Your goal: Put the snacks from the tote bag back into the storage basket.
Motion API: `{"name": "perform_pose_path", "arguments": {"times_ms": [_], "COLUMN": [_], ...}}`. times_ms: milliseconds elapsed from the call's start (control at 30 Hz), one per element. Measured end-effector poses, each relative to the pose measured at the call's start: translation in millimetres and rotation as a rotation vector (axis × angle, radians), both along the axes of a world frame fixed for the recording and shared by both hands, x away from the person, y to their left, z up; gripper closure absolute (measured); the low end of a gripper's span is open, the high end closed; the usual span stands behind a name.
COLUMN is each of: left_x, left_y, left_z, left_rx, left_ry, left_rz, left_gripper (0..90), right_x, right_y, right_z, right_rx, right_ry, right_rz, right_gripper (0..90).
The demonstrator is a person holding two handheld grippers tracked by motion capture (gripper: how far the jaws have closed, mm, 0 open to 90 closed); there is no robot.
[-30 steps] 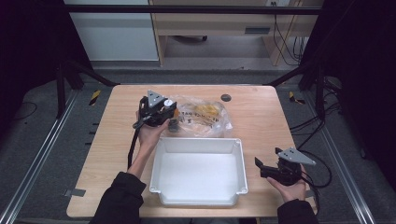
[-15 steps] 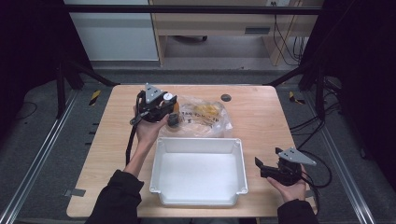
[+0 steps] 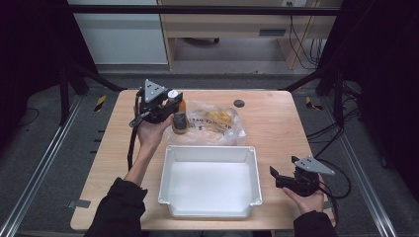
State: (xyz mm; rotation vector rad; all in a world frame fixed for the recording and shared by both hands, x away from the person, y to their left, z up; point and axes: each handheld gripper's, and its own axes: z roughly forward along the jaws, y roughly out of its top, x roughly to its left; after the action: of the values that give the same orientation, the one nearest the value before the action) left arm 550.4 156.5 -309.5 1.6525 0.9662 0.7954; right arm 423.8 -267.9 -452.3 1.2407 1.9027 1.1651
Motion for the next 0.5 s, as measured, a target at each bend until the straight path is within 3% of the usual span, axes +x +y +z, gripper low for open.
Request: {"name": "perform_pose_path", "arguments": {"times_ms": [500], "left_x": [-15.6], "left_y": [3.3], "left_z": [26.8], "left_rx": [0.001], "left_ry": [-0.020], "left_rz": [-0.016], "left_gripper": [58.9], "right_x": [-0.2], "right_y": [0.0], "right_z": [0.4], "right_rx": [0.004], "right_ry": [0.001], "right_rz": [-0.003], "right_gripper": [12.3]}}
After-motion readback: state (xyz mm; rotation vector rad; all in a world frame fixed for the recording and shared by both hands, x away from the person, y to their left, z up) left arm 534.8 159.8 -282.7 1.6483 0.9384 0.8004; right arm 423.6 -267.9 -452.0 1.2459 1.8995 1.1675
